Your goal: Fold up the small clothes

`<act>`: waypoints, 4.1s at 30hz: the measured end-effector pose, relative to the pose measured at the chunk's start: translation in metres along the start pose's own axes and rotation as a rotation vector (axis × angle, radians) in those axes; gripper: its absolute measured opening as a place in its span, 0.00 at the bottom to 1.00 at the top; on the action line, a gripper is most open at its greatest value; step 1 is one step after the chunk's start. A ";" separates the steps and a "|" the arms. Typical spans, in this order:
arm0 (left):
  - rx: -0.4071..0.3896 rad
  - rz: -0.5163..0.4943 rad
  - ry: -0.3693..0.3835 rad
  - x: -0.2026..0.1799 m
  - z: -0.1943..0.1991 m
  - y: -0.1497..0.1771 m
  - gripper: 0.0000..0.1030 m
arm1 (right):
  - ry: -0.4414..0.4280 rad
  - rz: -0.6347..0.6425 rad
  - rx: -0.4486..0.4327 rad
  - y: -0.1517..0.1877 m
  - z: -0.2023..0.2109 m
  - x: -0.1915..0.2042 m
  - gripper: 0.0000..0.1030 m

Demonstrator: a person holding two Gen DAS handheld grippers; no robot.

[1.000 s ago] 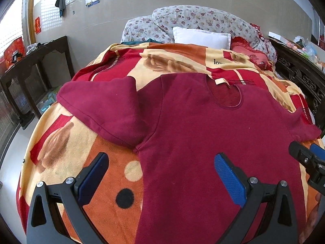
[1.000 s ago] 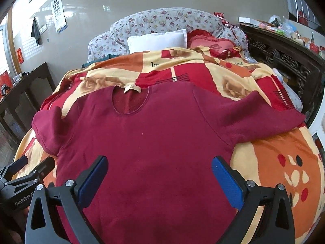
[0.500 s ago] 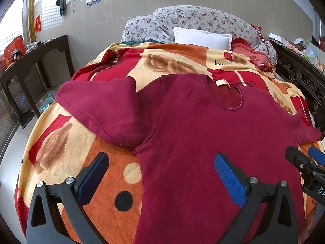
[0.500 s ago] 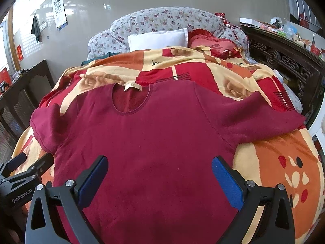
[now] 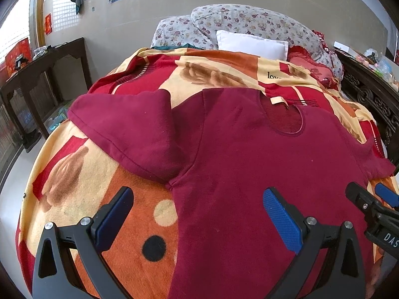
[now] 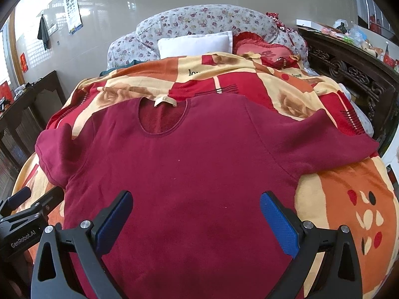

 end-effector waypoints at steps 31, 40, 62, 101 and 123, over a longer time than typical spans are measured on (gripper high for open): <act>0.018 0.089 -0.072 0.065 -0.015 -0.006 1.00 | -0.040 0.035 0.035 0.011 -0.028 0.029 1.00; 0.014 0.170 -0.153 0.122 -0.025 -0.016 1.00 | -0.057 0.046 0.046 0.012 -0.034 0.038 1.00; 0.058 0.427 -0.158 0.236 -0.088 -0.034 0.87 | -0.084 0.054 0.053 0.011 -0.040 0.054 1.00; 0.154 -0.093 0.554 -0.164 -0.037 0.015 0.14 | 0.080 -0.231 0.004 -0.031 -0.021 -0.120 1.00; 0.135 -0.047 0.161 0.025 -0.071 0.029 0.84 | -0.010 0.002 0.030 -0.024 -0.072 -0.064 0.05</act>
Point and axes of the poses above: each gripper's, at about its wrist camera, not at the fingertips, and z roughly against the way its jaws point, x to its left, y to its underside, the point moved 10 cm from there along -z, roughly the way its jaws point, and after that the axes turned 15 degrees about -x, right-handed, at the moved point
